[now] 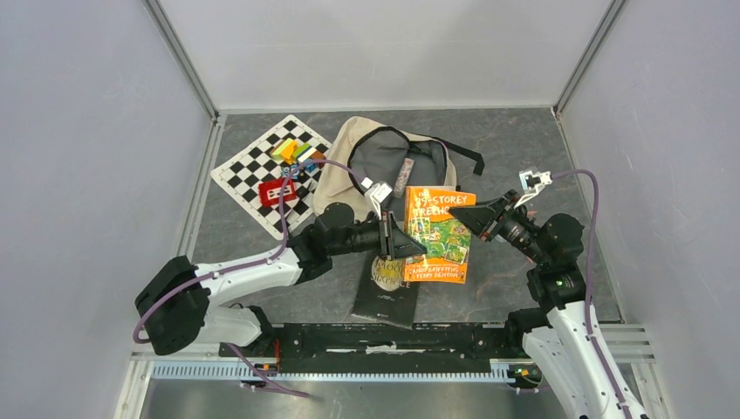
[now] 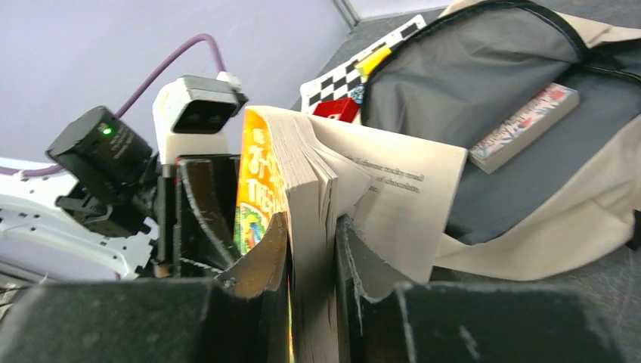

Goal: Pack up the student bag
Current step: Pick up the files from the center of the board.

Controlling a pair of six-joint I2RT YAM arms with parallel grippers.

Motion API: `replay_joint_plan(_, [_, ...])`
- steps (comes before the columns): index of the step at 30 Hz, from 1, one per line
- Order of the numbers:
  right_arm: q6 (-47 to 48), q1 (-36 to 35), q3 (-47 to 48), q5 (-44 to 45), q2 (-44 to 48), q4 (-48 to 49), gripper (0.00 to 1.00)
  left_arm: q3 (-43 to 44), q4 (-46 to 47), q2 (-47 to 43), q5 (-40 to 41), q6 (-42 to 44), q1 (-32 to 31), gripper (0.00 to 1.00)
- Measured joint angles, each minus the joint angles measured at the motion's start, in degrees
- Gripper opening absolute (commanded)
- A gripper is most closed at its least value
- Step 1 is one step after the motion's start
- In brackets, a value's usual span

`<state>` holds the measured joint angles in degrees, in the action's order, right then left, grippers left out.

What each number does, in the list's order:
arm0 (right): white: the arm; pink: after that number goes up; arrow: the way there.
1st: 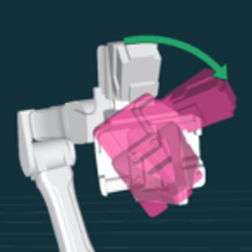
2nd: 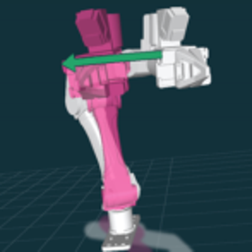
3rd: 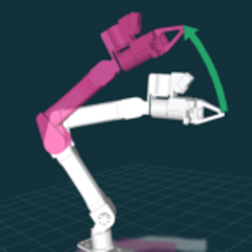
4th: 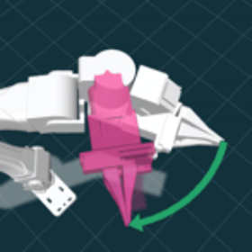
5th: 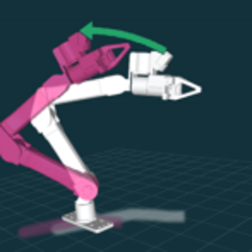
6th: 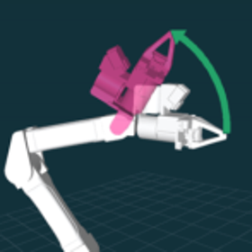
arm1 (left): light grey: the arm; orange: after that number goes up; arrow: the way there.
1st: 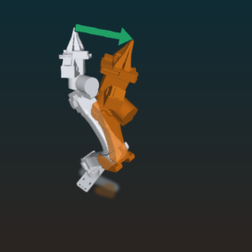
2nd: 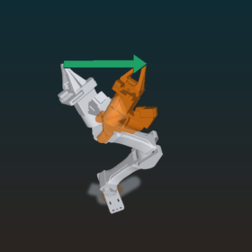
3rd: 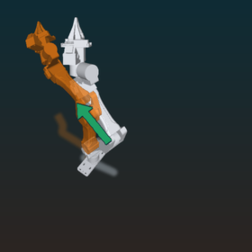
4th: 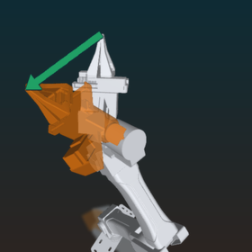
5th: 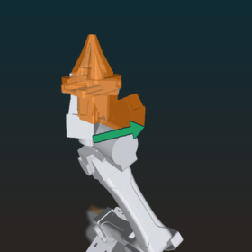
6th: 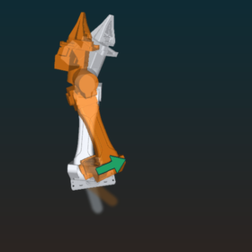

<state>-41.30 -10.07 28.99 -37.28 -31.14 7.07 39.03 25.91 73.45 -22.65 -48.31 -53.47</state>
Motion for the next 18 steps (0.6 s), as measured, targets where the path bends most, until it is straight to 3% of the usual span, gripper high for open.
replay_joint_plan(2, [0.5,0.2,-0.4,0.7,-0.2,-0.7,0.23,-0.3,1.4,0.3,-0.6,-0.3,0.0,0.02])
replay_joint_plan(5, [2.3,0.0,-0.4,1.3,-1.4,-2.8,0.88,-1.7,1.8,0.3,-1.0,-0.4,0.0,0.02])
replay_joint_plan(6, [3.2,-0.2,-0.4,1.7,-1.9,-4.0,0.98,-2.5,1.7,0.0,-1.0,-0.4,0.2,0.02])
replay_joint_plan(13, [11.5,0.0,-0.2,2.7,-5.7,-10.8,0.98,-8.2,-10.6,-9.8,-3.0,1.6,3.7,0.02])
replay_joint_plan(18, [14.8,0.0,-0.2,-4.0,-9.3,-10.6,0.98,-7.3,-21.7,-16.5,-9.7,7.2,5.0,0.02])
